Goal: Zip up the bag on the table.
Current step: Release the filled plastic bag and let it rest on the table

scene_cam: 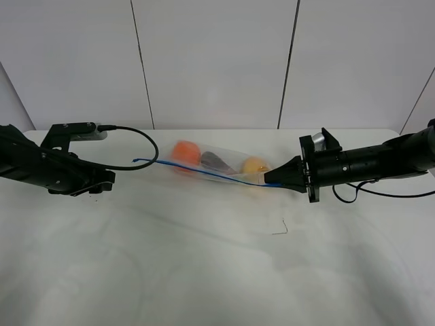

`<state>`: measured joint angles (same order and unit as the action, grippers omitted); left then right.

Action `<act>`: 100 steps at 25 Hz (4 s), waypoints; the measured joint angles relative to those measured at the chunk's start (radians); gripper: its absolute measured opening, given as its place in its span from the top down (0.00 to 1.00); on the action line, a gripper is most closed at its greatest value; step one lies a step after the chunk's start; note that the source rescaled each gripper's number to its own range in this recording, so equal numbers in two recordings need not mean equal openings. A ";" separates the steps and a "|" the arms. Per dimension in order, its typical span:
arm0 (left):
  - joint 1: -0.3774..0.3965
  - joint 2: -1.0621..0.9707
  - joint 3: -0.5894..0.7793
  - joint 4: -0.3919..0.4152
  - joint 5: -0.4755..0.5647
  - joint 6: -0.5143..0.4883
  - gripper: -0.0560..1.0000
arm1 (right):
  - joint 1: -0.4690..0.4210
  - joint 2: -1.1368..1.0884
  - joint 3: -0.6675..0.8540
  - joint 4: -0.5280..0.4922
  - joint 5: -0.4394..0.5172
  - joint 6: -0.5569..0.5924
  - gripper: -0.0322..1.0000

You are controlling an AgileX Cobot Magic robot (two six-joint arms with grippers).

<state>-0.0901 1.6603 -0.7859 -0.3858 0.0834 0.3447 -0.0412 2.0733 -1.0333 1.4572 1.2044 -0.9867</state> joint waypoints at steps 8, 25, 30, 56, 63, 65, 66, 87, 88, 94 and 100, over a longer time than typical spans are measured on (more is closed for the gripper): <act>0.000 -0.006 -0.253 0.082 0.429 -0.090 0.01 | 0.000 0.000 0.000 0.000 0.000 0.002 0.97; 0.000 -0.023 -0.457 0.418 1.084 -0.418 0.01 | 0.000 0.000 0.000 -0.011 0.000 0.002 0.97; 0.000 -0.080 -0.414 0.418 1.084 -0.439 0.01 | 0.000 0.000 0.000 -0.017 0.000 0.002 0.97; 0.000 -0.872 0.286 0.418 0.968 -0.379 0.01 | 0.000 0.000 0.000 -0.022 -0.001 0.002 0.97; 0.000 -0.992 0.287 0.418 0.965 -0.379 0.01 | 0.000 0.000 0.000 -0.022 -0.001 0.002 0.97; 0.000 -1.038 0.287 0.418 0.965 -0.379 0.01 | 0.000 0.000 0.000 -0.022 -0.001 0.002 0.97; 0.000 -1.065 0.287 0.418 0.965 -0.379 0.01 | 0.000 0.000 0.000 -0.022 -0.001 0.002 0.97; 0.000 -1.573 0.292 0.418 0.966 -0.379 0.01 | 0.000 0.000 0.000 -0.022 -0.001 0.002 0.97; 0.000 -1.591 0.292 0.418 0.966 -0.379 0.01 | 0.000 0.000 0.000 -0.022 -0.001 0.002 0.97; 0.020 -1.662 0.292 0.418 0.966 -0.379 0.01 | 0.000 0.000 0.000 -0.022 -0.001 0.002 0.97; 0.076 -1.663 0.292 0.418 0.966 -0.379 0.01 | 0.000 0.000 0.000 -0.022 -0.001 0.002 0.97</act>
<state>-0.0137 -0.0027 -0.4944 0.0322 1.0496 -0.0340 -0.0412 2.0733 -1.0333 1.4352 1.2035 -0.9848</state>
